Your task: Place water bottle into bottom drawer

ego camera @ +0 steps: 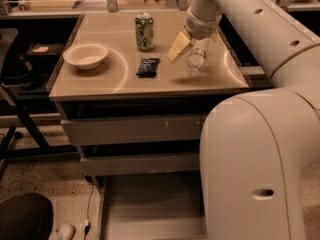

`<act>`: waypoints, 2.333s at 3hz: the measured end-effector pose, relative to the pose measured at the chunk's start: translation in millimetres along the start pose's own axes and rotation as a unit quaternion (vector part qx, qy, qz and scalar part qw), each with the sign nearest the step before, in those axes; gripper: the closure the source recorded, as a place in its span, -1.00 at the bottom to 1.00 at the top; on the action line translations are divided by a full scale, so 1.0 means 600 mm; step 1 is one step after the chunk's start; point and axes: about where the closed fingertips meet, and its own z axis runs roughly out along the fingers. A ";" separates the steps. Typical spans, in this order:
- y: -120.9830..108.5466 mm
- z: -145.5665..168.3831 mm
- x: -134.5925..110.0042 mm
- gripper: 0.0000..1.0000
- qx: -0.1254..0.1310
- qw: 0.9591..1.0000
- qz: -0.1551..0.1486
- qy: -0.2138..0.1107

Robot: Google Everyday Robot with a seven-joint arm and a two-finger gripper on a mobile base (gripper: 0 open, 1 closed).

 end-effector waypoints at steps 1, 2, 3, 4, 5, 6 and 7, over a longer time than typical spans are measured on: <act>-0.013 0.026 -0.003 -1.00 0.001 1.000 0.006 0.007; -0.022 0.055 0.000 -1.00 -0.003 1.000 0.011 0.020; -0.023 0.060 -0.001 -0.69 -0.003 1.000 0.012 0.020; -0.023 0.060 -0.001 -0.23 -0.003 1.000 0.012 0.020; -0.023 0.060 -0.001 0.23 -0.003 1.000 0.012 0.020; -0.023 0.060 -0.001 0.71 -0.003 1.000 0.012 0.020; -0.016 0.027 0.013 1.00 -0.015 1.000 0.001 0.003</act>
Offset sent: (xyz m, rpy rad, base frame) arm 0.0290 -0.0161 -0.0388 -0.0184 0.0713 -0.0384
